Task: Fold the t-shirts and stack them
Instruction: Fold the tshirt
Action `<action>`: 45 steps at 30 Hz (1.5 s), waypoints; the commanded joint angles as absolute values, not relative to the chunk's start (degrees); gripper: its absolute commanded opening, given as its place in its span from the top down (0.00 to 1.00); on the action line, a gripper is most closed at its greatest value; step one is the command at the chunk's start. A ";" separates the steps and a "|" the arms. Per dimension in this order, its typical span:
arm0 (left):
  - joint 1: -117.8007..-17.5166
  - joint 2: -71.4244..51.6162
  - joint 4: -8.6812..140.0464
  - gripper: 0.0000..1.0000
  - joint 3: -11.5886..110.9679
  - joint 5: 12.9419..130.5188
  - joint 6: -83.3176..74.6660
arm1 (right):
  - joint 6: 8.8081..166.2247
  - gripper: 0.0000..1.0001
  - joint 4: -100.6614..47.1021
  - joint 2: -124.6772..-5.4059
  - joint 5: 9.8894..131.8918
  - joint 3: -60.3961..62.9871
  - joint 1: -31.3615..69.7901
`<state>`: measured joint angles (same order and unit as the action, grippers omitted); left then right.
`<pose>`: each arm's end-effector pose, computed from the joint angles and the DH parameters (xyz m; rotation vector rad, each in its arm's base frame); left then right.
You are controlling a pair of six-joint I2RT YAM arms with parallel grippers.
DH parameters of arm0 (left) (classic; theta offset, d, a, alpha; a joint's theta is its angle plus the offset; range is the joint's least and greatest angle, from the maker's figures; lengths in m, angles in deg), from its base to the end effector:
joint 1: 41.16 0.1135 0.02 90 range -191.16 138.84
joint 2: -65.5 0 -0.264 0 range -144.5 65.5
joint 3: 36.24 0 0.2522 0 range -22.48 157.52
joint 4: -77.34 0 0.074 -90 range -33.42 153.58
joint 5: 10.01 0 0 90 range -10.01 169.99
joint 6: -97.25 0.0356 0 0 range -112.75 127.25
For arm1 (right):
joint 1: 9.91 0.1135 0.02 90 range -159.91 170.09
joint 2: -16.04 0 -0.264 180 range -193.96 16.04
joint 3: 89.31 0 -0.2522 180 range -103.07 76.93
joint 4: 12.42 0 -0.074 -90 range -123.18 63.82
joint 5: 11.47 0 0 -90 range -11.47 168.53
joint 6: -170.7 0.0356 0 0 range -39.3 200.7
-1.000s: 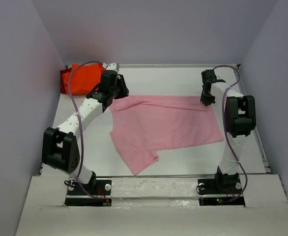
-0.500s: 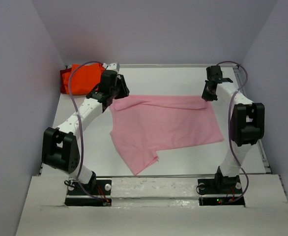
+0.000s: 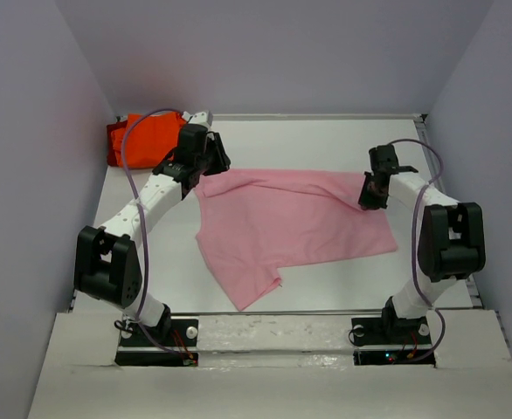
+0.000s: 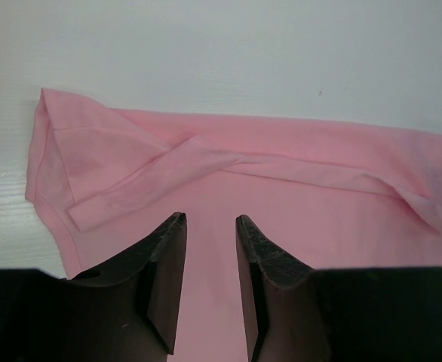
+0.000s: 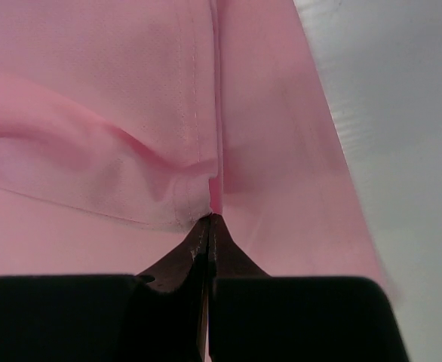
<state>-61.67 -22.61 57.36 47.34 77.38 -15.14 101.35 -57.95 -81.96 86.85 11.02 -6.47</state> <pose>0.3389 -0.1285 0.3120 -0.0036 2.0371 -0.5222 0.3440 0.0155 0.1976 0.4433 2.6287 -0.0605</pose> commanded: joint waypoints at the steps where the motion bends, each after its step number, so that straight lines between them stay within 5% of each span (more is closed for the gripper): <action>1: -61.29 -21.07 59.01 0.58 47.22 76.21 -15.33 | 102.15 1.00 -55.54 -75.82 85.39 14.95 -6.13; 5: -60.94 -21.16 59.27 0.58 47.13 75.16 -15.60 | 101.97 0.99 -56.42 -73.09 86.17 16.55 -6.13; 8: -60.93 -21.07 59.27 0.58 47.13 74.90 -15.68 | 101.45 0.77 -57.21 -72.73 86.27 14.54 -6.13; 17: -60.85 -21.07 59.36 0.58 47.13 74.98 -15.33 | 100.74 0.67 -59.85 -75.63 86.35 4.95 -6.13; 45: -60.41 -23.35 58.66 0.58 47.22 76.03 -14.98 | 99.60 0.69 -67.75 -114.12 92.07 -27.30 -6.66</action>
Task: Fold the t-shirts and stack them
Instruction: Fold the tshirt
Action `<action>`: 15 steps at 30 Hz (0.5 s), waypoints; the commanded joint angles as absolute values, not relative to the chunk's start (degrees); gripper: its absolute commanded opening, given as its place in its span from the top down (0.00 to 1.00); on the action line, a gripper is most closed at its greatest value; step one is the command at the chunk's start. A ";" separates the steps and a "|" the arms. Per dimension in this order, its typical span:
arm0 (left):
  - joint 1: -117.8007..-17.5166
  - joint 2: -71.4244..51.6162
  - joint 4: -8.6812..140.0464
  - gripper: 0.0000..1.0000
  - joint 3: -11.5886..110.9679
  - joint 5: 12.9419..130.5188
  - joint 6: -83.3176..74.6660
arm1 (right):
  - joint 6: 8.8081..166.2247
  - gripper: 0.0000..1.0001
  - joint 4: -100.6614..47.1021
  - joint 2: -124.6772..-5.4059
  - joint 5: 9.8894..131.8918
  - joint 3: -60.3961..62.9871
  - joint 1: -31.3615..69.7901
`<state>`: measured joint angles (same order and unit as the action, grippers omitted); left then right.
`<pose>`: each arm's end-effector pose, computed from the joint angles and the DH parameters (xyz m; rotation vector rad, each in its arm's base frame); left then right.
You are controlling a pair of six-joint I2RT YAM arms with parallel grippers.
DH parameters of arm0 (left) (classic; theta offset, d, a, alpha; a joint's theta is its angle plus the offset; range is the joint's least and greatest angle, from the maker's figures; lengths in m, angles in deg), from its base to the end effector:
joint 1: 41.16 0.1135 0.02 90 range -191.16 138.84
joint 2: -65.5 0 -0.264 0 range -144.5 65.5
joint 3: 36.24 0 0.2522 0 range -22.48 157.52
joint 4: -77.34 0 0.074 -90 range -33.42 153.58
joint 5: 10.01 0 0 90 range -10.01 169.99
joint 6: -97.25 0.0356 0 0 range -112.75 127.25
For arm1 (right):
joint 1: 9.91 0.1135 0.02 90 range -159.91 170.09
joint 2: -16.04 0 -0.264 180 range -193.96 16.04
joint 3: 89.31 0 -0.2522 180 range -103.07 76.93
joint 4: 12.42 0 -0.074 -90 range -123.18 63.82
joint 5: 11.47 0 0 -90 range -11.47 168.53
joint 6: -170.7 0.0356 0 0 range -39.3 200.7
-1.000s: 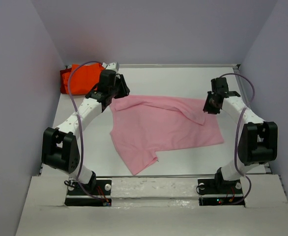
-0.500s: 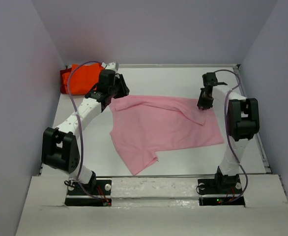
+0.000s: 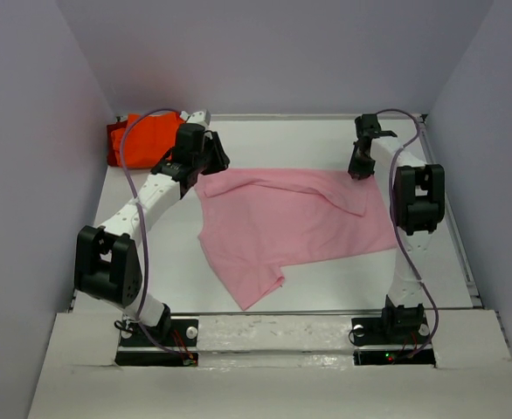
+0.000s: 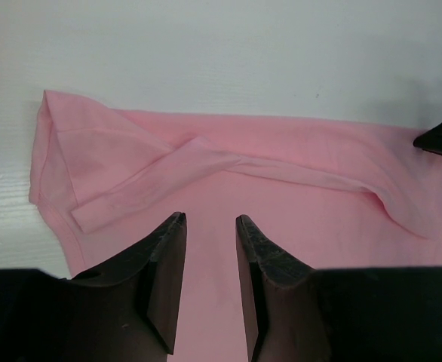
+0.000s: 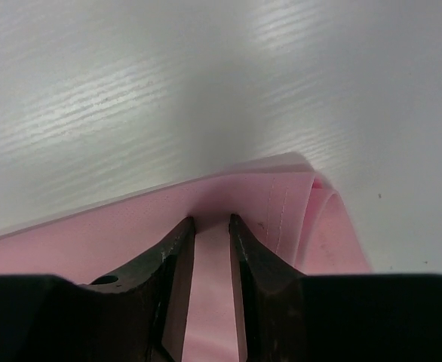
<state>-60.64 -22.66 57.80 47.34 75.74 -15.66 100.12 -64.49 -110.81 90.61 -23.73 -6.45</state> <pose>0.3412 -0.1235 0.3125 -0.0120 2.0329 -0.5464 0.4710 0.0210 0.1723 0.4325 2.6262 -0.1565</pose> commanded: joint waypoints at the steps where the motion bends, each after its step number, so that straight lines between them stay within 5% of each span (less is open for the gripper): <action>1: -60.41 -23.79 58.40 0.58 47.48 76.47 -14.98 | 99.77 0.69 -67.93 -114.56 92.07 -28.00 -6.66; 15: -60.14 -42.32 56.37 0.61 54.86 79.11 -19.28 | 101.09 0.70 -64.42 -106.83 86.44 -23.35 -6.66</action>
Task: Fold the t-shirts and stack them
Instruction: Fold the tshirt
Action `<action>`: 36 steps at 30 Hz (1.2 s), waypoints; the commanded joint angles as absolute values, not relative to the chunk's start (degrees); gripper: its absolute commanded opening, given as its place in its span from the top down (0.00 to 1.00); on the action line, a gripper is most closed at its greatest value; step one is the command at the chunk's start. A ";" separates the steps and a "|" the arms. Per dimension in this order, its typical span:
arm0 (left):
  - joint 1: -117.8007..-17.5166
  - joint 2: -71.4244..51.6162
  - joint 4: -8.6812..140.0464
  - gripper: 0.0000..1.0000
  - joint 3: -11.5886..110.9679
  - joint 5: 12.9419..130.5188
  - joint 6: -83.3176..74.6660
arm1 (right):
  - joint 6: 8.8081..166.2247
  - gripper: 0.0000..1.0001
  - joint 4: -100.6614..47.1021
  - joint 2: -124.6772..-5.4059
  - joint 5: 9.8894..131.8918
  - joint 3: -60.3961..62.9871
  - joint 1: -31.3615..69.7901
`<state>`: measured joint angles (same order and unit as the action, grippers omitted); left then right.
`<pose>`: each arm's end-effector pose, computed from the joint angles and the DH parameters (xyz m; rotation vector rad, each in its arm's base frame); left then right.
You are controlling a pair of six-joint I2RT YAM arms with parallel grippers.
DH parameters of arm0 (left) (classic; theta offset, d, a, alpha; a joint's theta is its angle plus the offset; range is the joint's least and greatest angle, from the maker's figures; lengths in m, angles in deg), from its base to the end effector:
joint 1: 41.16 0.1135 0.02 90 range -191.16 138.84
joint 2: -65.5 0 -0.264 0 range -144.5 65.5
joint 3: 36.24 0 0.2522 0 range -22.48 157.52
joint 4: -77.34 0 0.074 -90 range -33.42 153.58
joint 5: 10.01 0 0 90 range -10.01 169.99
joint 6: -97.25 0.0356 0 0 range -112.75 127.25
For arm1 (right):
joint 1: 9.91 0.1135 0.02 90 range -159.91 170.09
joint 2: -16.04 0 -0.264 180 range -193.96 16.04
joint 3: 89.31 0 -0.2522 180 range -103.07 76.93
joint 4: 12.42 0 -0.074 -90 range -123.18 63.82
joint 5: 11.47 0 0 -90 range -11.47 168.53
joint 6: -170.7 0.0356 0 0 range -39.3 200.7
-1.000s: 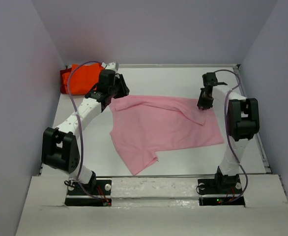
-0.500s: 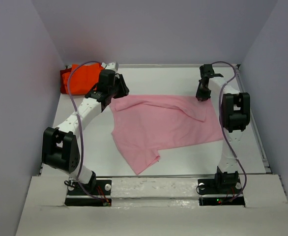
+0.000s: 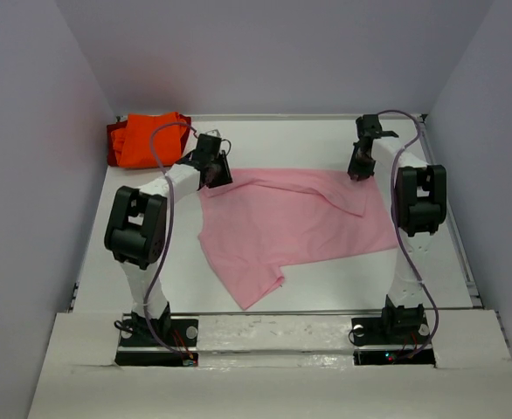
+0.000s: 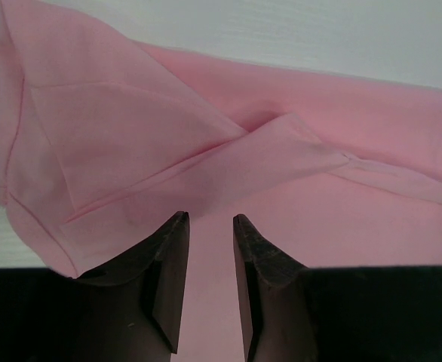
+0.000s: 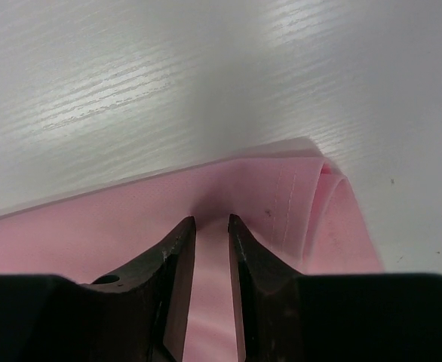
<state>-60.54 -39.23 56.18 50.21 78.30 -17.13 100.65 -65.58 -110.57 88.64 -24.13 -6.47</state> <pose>0.3876 -0.1374 0.2201 -0.0842 2.2951 -0.4356 0.4700 0.0220 0.1751 0.4364 2.6414 -0.1113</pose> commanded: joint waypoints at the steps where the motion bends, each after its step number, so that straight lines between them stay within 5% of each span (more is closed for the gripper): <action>1: -60.23 -43.12 56.98 0.61 55.30 79.37 -19.55 | 101.09 0.70 -64.42 -106.92 86.62 -23.27 -6.66; 15: -61.20 -57.10 54.26 0.61 72.96 81.23 -18.32 | 100.74 0.70 -63.27 -106.74 86.18 -21.60 -6.66; 36: -62.08 -56.85 51.89 0.61 65.86 65.67 -17.62 | 100.65 0.71 -63.54 -109.47 87.58 -23.44 -6.66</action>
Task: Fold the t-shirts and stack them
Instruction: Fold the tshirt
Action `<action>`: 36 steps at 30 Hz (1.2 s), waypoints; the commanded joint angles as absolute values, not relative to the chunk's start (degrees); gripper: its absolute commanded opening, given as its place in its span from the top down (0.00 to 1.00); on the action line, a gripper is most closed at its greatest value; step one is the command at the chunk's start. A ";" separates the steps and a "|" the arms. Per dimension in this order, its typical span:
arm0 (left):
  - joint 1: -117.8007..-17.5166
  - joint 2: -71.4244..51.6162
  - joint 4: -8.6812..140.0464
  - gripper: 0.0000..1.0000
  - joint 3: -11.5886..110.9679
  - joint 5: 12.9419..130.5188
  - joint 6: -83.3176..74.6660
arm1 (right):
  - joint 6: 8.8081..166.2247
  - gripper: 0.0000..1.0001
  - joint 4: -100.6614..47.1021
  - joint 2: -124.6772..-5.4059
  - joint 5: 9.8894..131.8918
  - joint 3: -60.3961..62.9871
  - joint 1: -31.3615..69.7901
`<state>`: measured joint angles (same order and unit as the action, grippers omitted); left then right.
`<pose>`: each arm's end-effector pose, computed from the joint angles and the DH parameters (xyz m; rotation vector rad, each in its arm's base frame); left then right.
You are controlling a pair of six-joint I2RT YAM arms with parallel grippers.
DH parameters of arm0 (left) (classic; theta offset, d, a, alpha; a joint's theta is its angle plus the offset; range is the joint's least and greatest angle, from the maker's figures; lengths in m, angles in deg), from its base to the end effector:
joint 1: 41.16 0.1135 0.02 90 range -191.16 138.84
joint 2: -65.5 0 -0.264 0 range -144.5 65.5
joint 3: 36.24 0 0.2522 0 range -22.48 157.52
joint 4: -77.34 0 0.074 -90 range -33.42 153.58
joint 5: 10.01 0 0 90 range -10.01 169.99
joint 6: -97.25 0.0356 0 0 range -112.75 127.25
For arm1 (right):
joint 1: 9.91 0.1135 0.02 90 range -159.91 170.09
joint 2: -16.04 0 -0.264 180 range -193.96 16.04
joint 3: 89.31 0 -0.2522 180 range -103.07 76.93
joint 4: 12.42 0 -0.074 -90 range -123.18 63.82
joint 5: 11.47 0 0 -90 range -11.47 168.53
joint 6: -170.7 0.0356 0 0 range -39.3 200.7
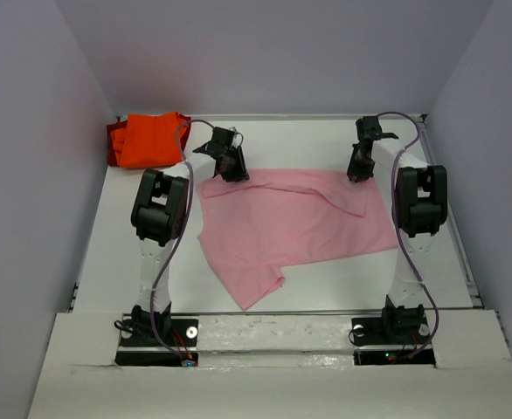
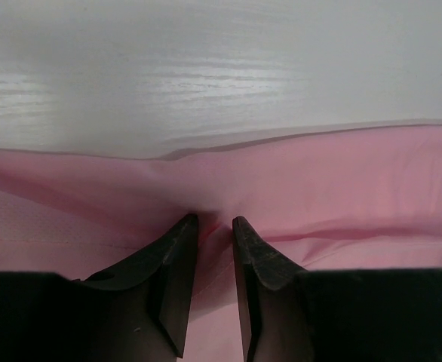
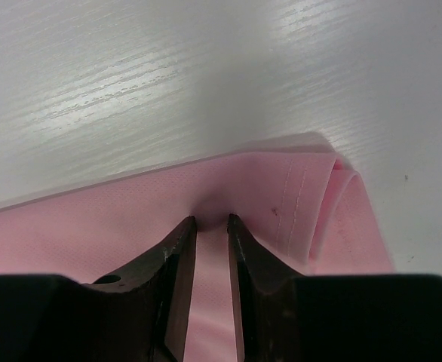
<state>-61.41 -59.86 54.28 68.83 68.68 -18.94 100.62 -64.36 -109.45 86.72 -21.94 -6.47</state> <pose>0.4559 -0.1756 0.1666 -0.0220 2.3963 -0.6249 0.4651 0.0229 0.1735 0.4269 2.6482 -0.0667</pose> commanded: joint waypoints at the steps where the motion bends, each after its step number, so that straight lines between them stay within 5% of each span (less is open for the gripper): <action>1: -62.16 -56.32 51.98 0.61 65.15 65.40 -17.53 | 100.74 0.71 -63.80 -109.64 87.58 -23.62 -6.66; 36: -61.81 -34.35 47.58 0.62 43.72 72.17 -11.38 | 100.65 0.71 -64.15 -110.17 86.88 -24.67 -7.19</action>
